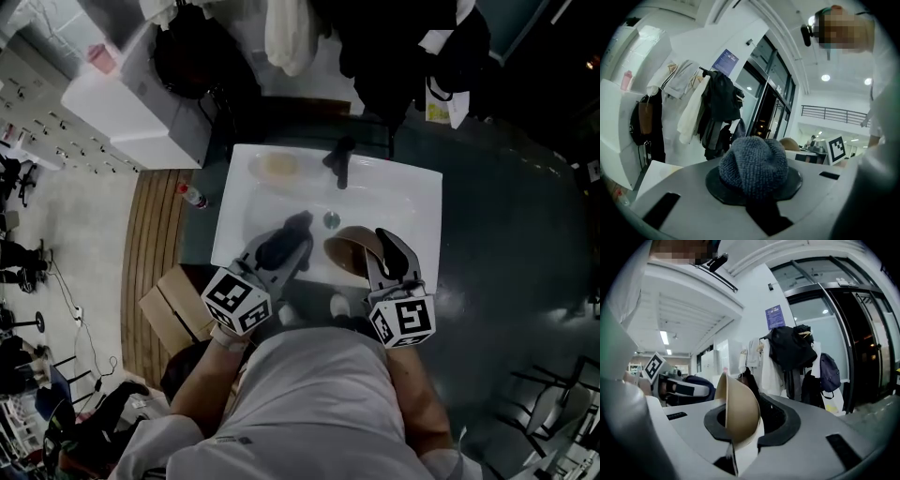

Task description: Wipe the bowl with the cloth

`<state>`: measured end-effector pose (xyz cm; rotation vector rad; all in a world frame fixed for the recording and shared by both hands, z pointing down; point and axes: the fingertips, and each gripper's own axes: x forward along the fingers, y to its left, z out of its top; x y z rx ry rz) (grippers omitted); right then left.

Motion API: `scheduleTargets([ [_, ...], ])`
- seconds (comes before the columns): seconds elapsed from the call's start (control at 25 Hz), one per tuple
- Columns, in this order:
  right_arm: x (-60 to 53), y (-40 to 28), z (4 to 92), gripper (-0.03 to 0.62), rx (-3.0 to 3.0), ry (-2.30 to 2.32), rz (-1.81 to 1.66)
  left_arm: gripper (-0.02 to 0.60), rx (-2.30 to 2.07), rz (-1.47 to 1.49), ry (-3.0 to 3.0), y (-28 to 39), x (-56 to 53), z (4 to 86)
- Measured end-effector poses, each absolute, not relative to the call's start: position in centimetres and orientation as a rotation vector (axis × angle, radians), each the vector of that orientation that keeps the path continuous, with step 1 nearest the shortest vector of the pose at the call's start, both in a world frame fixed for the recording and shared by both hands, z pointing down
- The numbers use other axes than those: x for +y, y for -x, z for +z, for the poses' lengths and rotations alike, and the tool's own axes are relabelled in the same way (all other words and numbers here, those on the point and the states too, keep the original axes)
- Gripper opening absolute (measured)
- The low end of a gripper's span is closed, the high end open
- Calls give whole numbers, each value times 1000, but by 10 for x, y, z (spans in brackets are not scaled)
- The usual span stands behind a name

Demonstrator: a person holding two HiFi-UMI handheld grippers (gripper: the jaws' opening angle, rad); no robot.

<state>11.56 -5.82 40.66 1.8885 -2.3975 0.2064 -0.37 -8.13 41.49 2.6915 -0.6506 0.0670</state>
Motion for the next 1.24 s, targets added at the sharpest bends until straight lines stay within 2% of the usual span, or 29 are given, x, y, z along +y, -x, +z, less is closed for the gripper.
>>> scheduleTargets([
  [1.24, -50, -114, 414, 81, -2333, -1917, 204, 71, -745, 102, -2655, 13, -82, 425],
])
